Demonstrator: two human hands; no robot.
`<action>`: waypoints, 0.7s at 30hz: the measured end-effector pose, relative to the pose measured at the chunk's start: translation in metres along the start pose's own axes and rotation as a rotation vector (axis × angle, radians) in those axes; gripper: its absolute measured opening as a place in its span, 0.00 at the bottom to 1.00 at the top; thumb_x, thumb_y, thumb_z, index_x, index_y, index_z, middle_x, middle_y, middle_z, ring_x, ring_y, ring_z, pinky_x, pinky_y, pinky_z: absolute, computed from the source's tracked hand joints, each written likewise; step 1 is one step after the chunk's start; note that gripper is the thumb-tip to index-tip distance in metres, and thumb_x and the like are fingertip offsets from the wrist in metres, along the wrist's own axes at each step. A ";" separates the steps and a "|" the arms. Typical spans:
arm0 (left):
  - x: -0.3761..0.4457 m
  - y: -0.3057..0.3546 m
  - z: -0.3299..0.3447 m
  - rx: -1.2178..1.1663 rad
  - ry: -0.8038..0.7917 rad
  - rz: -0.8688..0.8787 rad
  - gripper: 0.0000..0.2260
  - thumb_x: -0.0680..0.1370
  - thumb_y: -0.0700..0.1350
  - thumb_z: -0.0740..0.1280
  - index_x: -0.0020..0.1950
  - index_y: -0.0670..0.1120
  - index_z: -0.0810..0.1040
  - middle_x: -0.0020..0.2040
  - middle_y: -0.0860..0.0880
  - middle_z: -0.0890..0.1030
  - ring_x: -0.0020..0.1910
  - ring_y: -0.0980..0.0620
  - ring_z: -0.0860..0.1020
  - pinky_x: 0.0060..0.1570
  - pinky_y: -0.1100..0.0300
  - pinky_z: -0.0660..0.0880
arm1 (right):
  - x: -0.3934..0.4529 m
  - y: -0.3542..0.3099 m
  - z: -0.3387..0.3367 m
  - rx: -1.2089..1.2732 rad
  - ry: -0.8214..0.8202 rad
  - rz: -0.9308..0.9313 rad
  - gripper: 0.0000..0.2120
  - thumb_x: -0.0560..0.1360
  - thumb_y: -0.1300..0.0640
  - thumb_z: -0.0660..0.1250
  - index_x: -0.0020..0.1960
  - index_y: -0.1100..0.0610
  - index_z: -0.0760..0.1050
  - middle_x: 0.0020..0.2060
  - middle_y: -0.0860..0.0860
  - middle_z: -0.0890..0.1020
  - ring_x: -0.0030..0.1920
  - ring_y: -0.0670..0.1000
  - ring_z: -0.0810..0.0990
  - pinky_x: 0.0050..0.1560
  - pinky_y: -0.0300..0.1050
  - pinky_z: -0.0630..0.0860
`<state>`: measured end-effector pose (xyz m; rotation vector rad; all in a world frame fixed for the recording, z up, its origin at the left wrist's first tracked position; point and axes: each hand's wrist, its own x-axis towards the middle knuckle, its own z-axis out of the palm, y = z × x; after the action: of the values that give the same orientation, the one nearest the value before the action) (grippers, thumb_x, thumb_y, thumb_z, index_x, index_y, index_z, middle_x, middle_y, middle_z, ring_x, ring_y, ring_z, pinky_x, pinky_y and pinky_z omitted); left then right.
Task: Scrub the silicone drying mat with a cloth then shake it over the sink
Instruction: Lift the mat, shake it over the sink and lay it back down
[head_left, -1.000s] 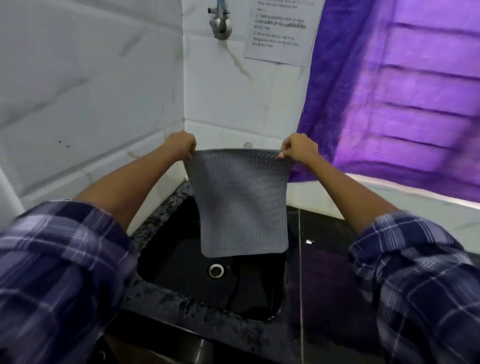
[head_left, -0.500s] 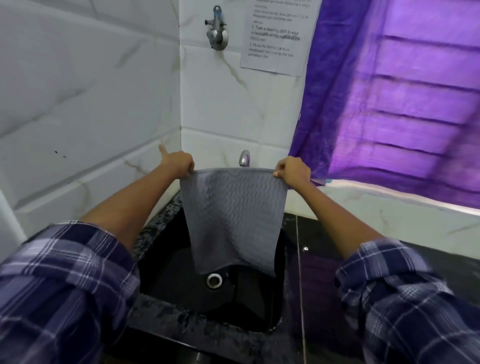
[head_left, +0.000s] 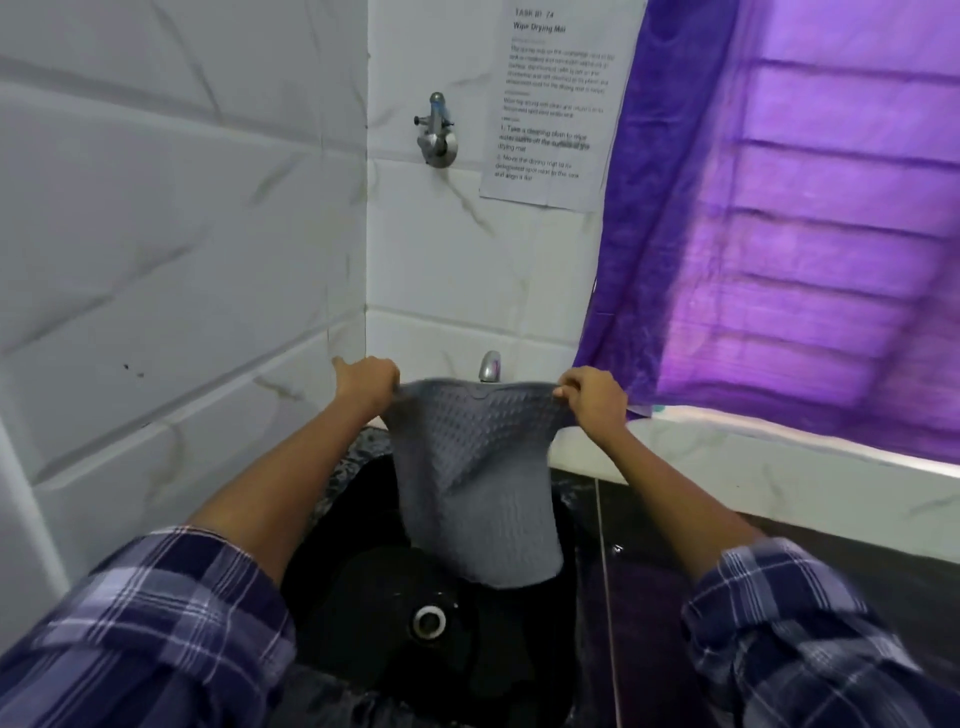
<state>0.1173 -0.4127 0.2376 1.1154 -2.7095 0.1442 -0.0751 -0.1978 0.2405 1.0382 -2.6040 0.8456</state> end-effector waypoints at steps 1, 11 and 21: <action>-0.001 -0.001 0.002 0.009 -0.039 0.004 0.09 0.77 0.40 0.65 0.55 0.48 0.82 0.54 0.48 0.82 0.57 0.46 0.79 0.70 0.42 0.57 | -0.002 0.002 0.002 -0.018 -0.038 -0.003 0.05 0.72 0.57 0.70 0.45 0.56 0.83 0.45 0.55 0.85 0.48 0.56 0.82 0.49 0.48 0.76; -0.004 -0.011 0.011 -0.021 0.106 -0.004 0.11 0.80 0.40 0.60 0.61 0.47 0.75 0.58 0.46 0.80 0.60 0.45 0.76 0.61 0.51 0.66 | -0.007 0.006 0.003 0.000 -0.005 -0.044 0.05 0.73 0.55 0.70 0.45 0.56 0.83 0.44 0.53 0.85 0.48 0.55 0.82 0.48 0.49 0.77; -0.019 0.009 0.017 -0.046 0.119 0.037 0.12 0.78 0.40 0.63 0.61 0.45 0.74 0.59 0.43 0.80 0.60 0.43 0.76 0.56 0.53 0.72 | -0.028 0.033 -0.012 -0.059 -0.024 -0.071 0.07 0.74 0.57 0.67 0.47 0.57 0.83 0.48 0.54 0.85 0.51 0.56 0.80 0.50 0.49 0.77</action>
<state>0.1211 -0.3965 0.2167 1.0114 -2.6152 0.1489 -0.0771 -0.1556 0.2250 1.1232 -2.5785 0.7397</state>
